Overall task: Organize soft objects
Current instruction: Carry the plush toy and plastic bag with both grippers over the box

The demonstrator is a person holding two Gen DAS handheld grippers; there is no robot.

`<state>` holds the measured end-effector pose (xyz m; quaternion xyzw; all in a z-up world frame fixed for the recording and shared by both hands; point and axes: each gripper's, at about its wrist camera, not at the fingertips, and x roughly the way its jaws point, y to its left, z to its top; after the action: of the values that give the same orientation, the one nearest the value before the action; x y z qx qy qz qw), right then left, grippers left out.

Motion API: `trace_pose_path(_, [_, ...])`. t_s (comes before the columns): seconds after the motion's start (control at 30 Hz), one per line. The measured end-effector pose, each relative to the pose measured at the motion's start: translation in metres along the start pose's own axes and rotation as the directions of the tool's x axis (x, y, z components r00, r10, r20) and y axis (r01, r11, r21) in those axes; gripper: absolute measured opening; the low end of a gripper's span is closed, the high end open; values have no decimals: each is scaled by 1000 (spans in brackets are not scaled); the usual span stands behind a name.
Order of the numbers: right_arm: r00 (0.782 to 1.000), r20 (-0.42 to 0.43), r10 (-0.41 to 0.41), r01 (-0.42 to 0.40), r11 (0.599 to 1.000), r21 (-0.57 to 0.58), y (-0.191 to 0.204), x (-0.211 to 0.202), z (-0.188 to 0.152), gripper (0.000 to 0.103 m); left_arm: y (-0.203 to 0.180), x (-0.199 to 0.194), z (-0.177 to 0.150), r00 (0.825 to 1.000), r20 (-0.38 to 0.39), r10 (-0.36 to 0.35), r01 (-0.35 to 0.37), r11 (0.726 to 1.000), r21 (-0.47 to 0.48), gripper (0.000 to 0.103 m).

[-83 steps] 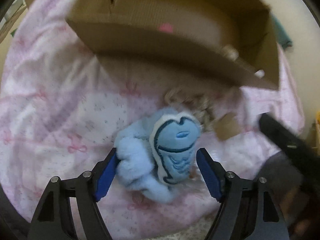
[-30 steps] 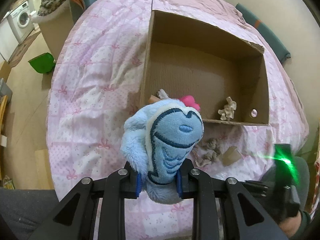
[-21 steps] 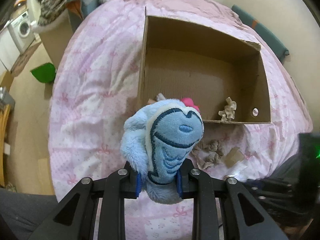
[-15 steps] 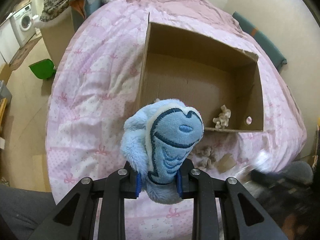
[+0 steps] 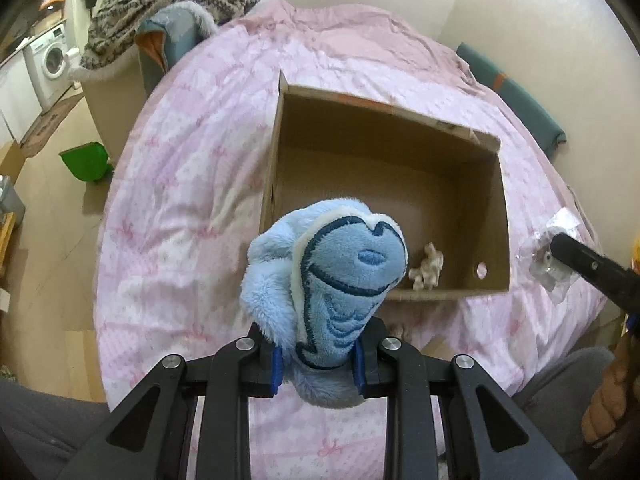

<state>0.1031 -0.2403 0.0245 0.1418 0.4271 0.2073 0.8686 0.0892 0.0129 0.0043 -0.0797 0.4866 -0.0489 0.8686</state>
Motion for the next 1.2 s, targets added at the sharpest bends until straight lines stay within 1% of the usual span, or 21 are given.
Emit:
trace_pose_path(0.17, [999,46,1,-1,1000,-9,-10,1,11,16,-7,-1,25,999,30,32,-33,999,30,23])
trace_pose_path(0.3, [998,62,-13,13,1000,-6,-18,17,18,16,-17,6,46,999,28,21,-22,998,56,24])
trace_pose_path(0.4, [999,34,-21,20,999,35,-28,34,18,16,-28,18,56,1000,11,16,-17,996,88,24])
trace_pose_path(0.47, [999,4,-43,43,998,43,-33,46,17,16,-34,30,60,1000,-7,10,-9,994,109,24])
trace_pose_path(0.53, [998,-15,-62,62,997,37,-36,56,17,16,-39,42,64,1000,-19,25,-22,991,131,24])
trace_pose_path(0.63, [996,-40,-83,84,996,41,-39,68,18,16,-39,59,66,998,-44,49,-43,990,133,24])
trace_pose_path(0.73, [993,-59,-99,102,994,45,-41,78,20,16,-35,78,68,996,-86,38,-27,992,125,24])
trace_pose_path(0.83, [991,-84,-107,111,993,41,-44,87,20,16,-39,90,70,993,-111,37,-20,989,149,24])
trace_pose_path(0.97, [982,-133,-134,139,990,34,-50,100,16,16,-44,101,71,991,-131,39,-18,987,163,25])
trace_pose_path(1.03, [979,-153,-135,144,988,51,-57,105,15,16,-45,106,70,989,-136,51,-28,985,169,25])
trace_pose_path(1.13, [978,-160,-130,144,987,74,-61,108,14,16,-46,111,69,989,-136,61,-35,981,191,25])
trace_pose_path(1.2, [979,-153,-136,146,988,54,-58,107,14,16,-45,112,68,988,-134,71,-44,980,195,26])
